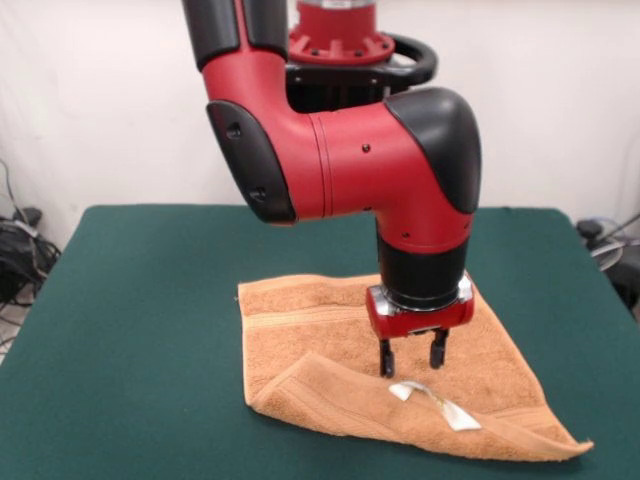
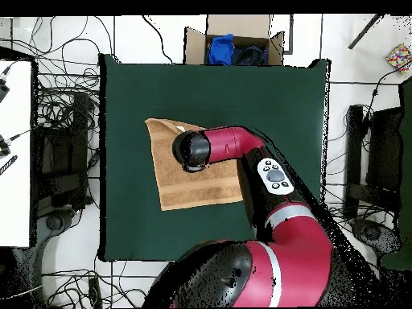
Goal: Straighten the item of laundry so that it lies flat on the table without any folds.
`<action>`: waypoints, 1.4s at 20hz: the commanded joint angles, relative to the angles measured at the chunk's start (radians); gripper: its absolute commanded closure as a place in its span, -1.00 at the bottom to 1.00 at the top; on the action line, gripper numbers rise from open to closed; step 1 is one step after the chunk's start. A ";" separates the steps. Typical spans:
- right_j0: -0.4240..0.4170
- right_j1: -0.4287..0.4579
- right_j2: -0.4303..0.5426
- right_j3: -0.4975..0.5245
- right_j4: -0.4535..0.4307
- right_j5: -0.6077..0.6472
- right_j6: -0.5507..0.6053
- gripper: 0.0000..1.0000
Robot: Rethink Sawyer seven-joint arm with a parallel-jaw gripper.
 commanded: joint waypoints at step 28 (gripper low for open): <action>-0.037 0.103 0.040 -0.084 -0.026 -0.006 -0.065 -1.00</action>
